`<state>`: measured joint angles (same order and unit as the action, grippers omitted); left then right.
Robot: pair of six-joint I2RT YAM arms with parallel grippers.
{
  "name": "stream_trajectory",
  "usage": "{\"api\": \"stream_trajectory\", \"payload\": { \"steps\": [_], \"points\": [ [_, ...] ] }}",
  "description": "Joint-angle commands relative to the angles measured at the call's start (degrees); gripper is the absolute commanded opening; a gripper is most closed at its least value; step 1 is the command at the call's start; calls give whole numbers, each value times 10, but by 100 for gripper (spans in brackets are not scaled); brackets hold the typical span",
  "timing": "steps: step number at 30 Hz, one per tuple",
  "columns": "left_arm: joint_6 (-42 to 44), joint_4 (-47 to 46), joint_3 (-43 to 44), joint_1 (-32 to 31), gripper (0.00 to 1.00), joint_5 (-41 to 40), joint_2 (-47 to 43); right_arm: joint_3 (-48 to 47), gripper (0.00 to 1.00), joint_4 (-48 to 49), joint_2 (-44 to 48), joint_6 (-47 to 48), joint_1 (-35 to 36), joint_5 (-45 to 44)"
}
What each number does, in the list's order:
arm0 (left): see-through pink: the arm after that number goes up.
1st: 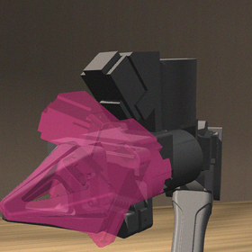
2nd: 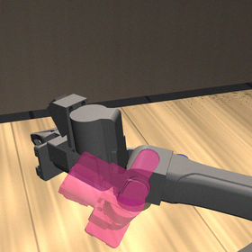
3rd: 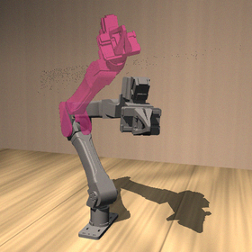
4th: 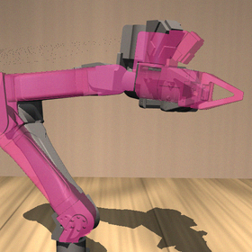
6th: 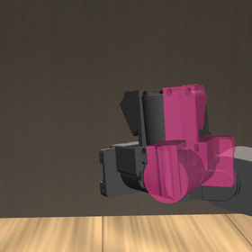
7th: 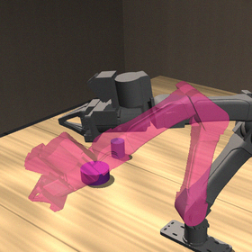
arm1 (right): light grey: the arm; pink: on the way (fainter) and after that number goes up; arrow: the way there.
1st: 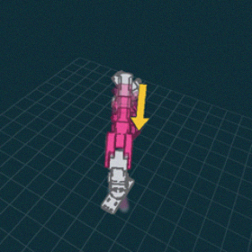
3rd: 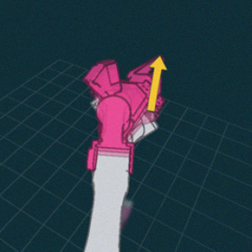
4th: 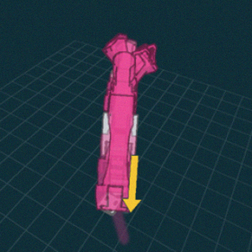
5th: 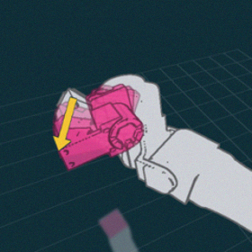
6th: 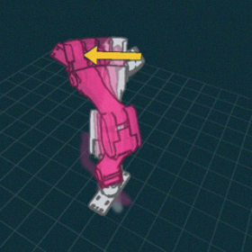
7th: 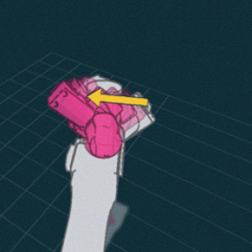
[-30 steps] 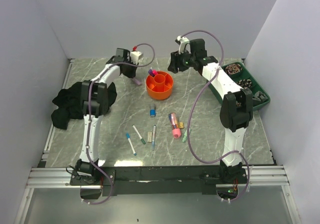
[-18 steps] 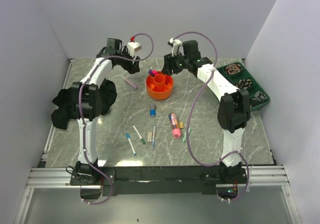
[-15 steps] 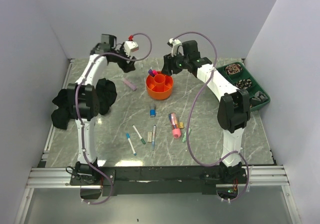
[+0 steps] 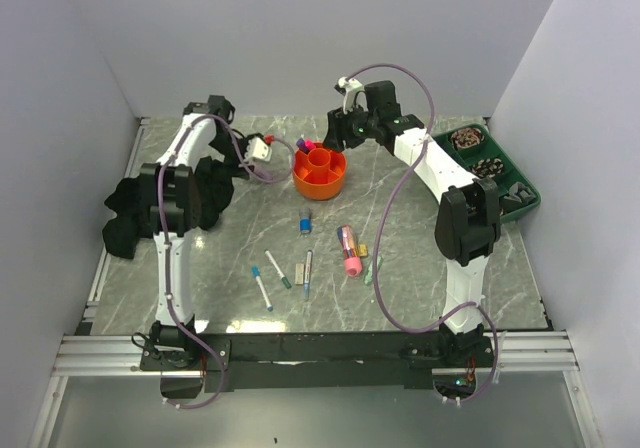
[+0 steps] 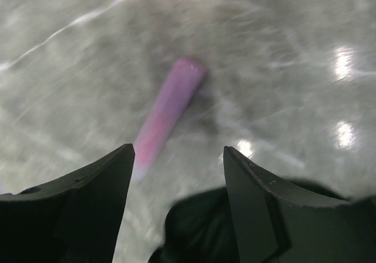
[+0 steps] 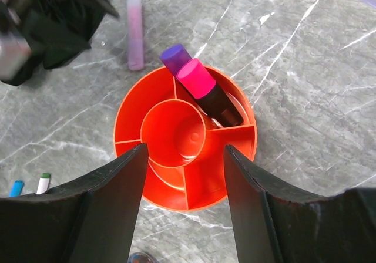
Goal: Sort the stationery into containers
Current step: Pick up the stationery from the center of the board.
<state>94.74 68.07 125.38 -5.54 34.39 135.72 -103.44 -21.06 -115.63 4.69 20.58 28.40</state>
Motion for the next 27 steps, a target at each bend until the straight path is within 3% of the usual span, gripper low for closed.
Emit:
{"api": "stream_trajectory", "payload": {
  "steps": [1, 7, 19, 25, 27],
  "points": [
    [62, -36, -30, -20, 71, 15, -22, 10, 62, 8, 23, 8, -3, 8],
    [67, 2, 71, -33, 71, 15, 48, 23, 62, 4, 30, 14, -7, 9],
    [42, 42, 114, -53, 62, -8, 94, 25, 61, 4, 35, 6, -27, 22],
    [18, 99, 140, -68, 51, -43, 121, 13, 60, 1, 26, -2, -33, 34],
    [12, 105, 124, -77, 41, -62, 116, 10, 59, 1, 26, -1, -34, 35]
  ]
}}
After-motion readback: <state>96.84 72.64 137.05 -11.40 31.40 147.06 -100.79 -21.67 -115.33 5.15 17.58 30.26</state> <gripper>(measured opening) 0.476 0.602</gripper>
